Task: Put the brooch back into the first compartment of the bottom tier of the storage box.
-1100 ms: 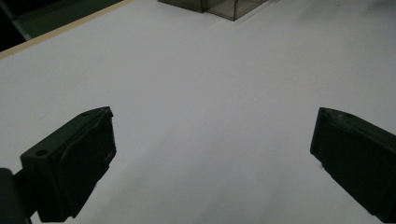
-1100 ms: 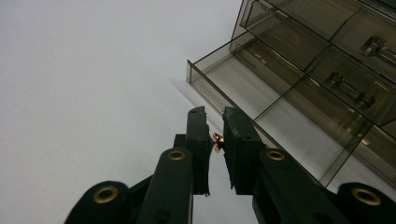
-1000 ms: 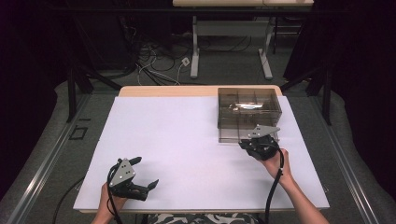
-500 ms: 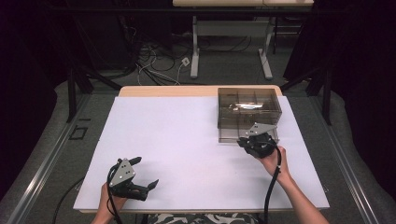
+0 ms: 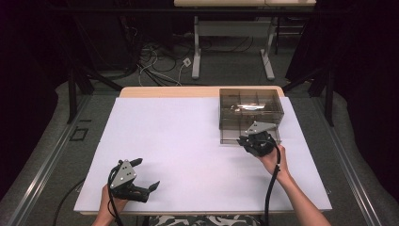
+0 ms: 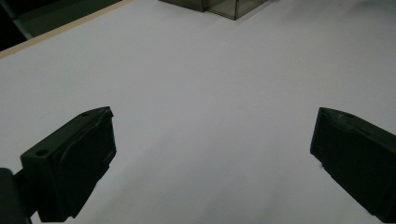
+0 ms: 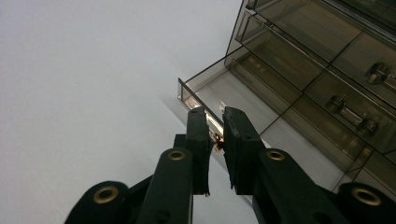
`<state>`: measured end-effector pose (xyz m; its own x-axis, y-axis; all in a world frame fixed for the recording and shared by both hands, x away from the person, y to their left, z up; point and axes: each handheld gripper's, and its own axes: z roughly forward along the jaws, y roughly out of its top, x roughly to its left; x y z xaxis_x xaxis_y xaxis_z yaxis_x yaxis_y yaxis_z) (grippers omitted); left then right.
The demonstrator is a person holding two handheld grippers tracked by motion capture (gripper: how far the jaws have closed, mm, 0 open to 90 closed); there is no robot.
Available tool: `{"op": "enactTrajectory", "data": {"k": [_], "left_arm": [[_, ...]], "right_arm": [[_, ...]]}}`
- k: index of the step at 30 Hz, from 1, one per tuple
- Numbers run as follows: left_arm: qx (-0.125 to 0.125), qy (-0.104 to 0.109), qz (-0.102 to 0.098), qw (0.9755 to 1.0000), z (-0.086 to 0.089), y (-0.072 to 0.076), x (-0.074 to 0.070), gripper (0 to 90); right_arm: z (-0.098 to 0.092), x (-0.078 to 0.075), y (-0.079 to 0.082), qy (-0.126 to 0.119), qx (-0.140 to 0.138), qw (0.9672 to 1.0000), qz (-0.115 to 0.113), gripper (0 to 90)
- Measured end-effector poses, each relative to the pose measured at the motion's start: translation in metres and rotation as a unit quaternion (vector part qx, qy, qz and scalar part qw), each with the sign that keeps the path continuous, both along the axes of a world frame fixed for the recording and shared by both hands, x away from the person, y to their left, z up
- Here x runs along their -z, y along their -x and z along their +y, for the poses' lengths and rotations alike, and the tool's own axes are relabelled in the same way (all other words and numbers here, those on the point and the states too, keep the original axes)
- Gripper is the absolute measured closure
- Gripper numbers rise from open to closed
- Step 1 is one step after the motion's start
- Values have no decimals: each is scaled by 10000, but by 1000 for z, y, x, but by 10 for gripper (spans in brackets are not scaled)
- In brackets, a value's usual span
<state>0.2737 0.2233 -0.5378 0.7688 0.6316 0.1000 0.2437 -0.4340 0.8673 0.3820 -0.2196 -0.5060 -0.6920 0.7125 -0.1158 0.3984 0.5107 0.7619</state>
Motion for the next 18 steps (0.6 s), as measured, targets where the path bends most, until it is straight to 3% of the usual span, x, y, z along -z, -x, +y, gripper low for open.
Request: {"op": "enactTrajectory", "data": {"k": [18], "left_arm": [[-4,14,7,10000,0,0,0,1]], "right_arm": [[7,-1,-7,13,-10,10000,-29,811]]}}
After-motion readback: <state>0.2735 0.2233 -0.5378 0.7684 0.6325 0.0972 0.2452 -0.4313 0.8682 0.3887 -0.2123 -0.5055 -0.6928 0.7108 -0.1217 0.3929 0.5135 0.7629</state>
